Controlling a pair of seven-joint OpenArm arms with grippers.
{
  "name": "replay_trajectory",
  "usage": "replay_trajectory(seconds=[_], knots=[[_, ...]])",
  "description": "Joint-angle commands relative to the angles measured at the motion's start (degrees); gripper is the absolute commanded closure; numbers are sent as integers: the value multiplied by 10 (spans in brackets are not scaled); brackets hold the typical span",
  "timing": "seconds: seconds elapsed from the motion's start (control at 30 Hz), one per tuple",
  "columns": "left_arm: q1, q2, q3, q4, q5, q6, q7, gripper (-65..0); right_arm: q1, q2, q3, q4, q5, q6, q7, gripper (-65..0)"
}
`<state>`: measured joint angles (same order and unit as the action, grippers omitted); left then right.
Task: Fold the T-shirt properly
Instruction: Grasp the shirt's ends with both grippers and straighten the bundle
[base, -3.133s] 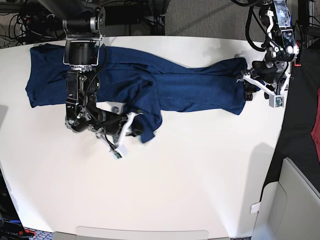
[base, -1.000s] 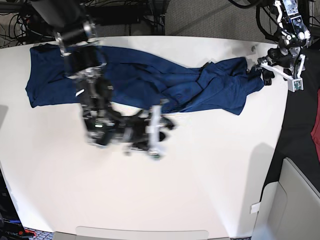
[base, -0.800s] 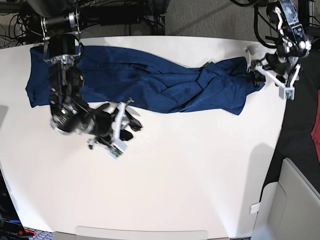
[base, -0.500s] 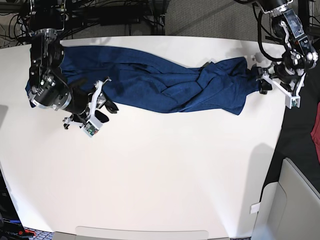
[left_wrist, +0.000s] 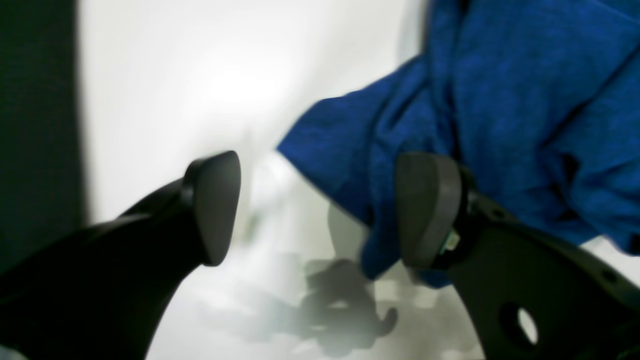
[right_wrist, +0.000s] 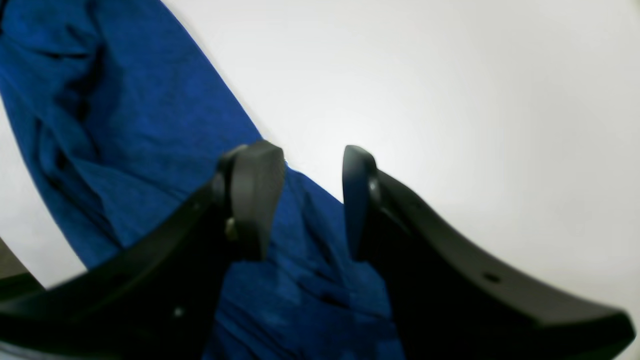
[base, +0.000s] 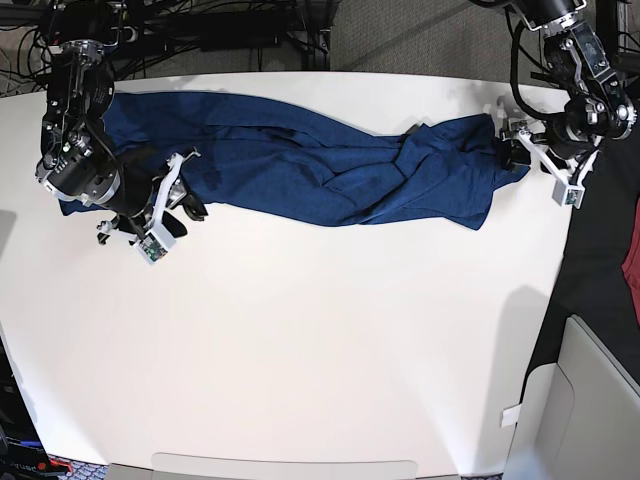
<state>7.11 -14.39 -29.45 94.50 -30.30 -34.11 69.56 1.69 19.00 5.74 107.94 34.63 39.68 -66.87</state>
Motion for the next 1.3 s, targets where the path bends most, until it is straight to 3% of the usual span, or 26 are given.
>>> replay_trajectory(seconds=[0.0,0.4,0.7,0.87,1.1,1.27], knots=[[-5,-9,-1,-1,-12,-1,0,-466,7,5,3,16,10,3,12,-239],[-5,-10,-1,-79,-188,-3,18,-467,-6,6,3,32,11,3,12,-239],[-21,-7,0,-82,-220,-3,58,-451,-8,6,3,33,11,3,12,-239],[-21,-6,51,-82,-241,-3,56,-337,-8,19,3,33,11,3,13,-239],[-20,-12,65,-81,-267,-3,55,-37,-9,22,4,33,11,3,13,-239],[-1,-45,37,-59,-267,-1,52,-29,-28,33,52,33,10,3,13,-239]])
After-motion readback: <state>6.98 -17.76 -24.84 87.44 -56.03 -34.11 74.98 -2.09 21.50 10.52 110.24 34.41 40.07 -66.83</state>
